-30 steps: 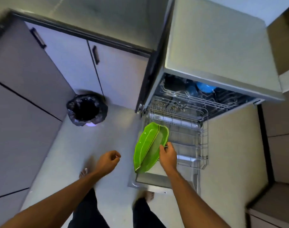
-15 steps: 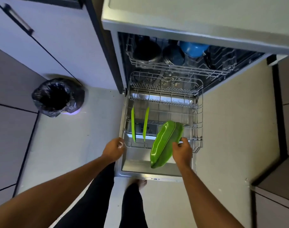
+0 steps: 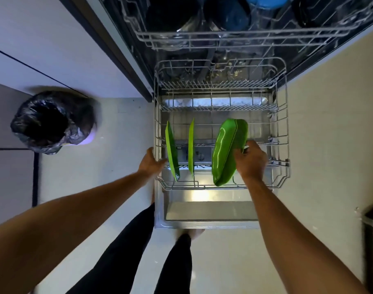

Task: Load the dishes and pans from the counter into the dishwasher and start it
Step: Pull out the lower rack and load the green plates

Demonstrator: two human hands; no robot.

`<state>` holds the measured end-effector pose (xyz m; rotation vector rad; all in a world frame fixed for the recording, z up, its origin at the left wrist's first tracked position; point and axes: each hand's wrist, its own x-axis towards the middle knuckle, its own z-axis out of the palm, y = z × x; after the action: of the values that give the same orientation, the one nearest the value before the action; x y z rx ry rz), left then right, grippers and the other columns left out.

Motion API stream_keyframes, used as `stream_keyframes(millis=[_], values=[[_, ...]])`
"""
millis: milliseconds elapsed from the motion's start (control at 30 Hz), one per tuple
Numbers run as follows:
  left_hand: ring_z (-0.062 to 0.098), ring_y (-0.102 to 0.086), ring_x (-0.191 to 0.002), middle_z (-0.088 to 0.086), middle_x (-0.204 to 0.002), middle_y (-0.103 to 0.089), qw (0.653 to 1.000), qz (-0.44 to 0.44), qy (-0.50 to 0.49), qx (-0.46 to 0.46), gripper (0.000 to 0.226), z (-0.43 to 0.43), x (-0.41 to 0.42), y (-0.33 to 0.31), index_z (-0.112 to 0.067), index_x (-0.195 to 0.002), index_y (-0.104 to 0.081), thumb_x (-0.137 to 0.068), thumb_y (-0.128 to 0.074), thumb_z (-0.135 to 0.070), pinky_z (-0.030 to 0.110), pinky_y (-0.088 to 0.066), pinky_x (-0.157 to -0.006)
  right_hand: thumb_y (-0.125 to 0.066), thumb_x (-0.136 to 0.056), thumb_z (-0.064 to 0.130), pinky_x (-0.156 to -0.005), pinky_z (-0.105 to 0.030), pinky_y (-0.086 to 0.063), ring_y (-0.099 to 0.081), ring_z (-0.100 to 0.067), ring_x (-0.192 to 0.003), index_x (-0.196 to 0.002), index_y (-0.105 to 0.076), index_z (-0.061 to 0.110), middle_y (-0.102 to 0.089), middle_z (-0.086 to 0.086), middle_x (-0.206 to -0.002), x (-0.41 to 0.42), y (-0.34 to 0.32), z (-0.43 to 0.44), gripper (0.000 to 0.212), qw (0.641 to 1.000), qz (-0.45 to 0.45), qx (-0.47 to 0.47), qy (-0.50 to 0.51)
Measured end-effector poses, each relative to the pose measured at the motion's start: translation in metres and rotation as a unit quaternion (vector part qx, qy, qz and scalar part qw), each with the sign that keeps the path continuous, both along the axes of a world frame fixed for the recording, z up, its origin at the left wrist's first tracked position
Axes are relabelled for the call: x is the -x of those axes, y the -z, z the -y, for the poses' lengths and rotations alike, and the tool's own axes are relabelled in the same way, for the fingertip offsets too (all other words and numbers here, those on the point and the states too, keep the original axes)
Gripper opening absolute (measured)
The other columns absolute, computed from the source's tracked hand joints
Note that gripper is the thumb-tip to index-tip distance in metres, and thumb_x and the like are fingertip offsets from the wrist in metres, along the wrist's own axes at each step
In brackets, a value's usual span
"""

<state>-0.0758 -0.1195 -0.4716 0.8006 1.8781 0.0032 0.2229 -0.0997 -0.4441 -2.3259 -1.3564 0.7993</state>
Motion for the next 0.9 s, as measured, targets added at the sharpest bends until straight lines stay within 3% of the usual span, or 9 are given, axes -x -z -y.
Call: stream_keyframes(millis=[167,300,467,633,767,900], values=[[0.032,-0.028,-0.146,0.012,-0.161,-0.022,1.0,-0.001,-0.027,0.01,0.087,0.002,-0.01,0.019,-0.017,-0.157,-0.01,-0.092,-0.065,-0.039,0.044,-0.029,-0.117,-0.05,-0.079,0.034,-0.064,-0.044,-0.055,-0.065,-0.031,-0.07,-0.086,-0.07,0.013,-0.07,-0.008,-0.079,-0.006,0.028,-0.003,0.029,0.996,0.023,-0.033,-0.074],[0.033,-0.025,-0.146,0.013,-0.161,-0.021,1.0,-0.015,-0.002,0.005,0.088,0.003,-0.011,0.025,-0.015,-0.157,-0.011,-0.092,-0.064,-0.041,0.046,-0.028,-0.118,-0.054,-0.085,0.029,-0.063,-0.039,-0.053,-0.063,-0.029,-0.067,-0.083,-0.07,0.014,-0.068,-0.009,-0.076,-0.006,0.033,-0.008,0.022,0.993,0.041,-0.046,-0.103],[0.033,-0.025,-0.146,0.014,-0.161,-0.021,0.999,-0.023,0.023,-0.006,0.086,0.0,-0.01,0.03,-0.013,-0.157,-0.011,-0.094,-0.061,-0.044,0.044,-0.028,-0.116,-0.063,-0.081,0.019,-0.057,-0.029,-0.031,-0.056,-0.028,-0.064,-0.071,-0.064,0.011,-0.061,-0.009,-0.069,0.002,0.032,-0.017,0.013,0.988,0.059,-0.052,-0.134],[0.035,-0.028,-0.145,0.015,-0.161,-0.022,1.0,-0.008,-0.013,0.0,0.085,-0.005,-0.011,0.032,-0.015,-0.156,-0.012,-0.093,-0.062,-0.043,0.048,-0.031,-0.116,-0.068,-0.079,0.017,-0.055,-0.03,-0.039,-0.057,-0.026,-0.063,-0.07,-0.064,0.01,-0.062,-0.008,-0.069,0.009,0.04,-0.004,0.012,0.989,0.039,-0.071,-0.122],[0.034,-0.029,-0.145,0.014,-0.161,-0.023,1.0,-0.007,-0.016,-0.006,0.082,-0.001,-0.013,0.032,-0.016,-0.157,-0.012,-0.094,-0.06,-0.037,0.047,-0.032,-0.116,-0.073,-0.079,0.013,-0.058,-0.025,-0.029,-0.054,-0.023,-0.06,-0.069,-0.064,0.009,-0.063,-0.007,-0.067,0.019,0.043,0.01,0.014,0.99,0.026,-0.075,-0.117],[0.033,-0.03,-0.144,0.013,-0.16,-0.023,1.0,-0.01,-0.024,-0.013,0.079,0.001,-0.013,0.034,-0.018,-0.157,-0.011,-0.095,-0.059,-0.031,0.046,-0.033,-0.115,-0.071,-0.088,0.019,-0.059,-0.025,-0.033,-0.06,-0.026,-0.059,-0.074,-0.064,0.011,-0.065,-0.008,-0.067,0.031,0.062,0.018,0.017,0.988,0.037,-0.029,-0.145]])
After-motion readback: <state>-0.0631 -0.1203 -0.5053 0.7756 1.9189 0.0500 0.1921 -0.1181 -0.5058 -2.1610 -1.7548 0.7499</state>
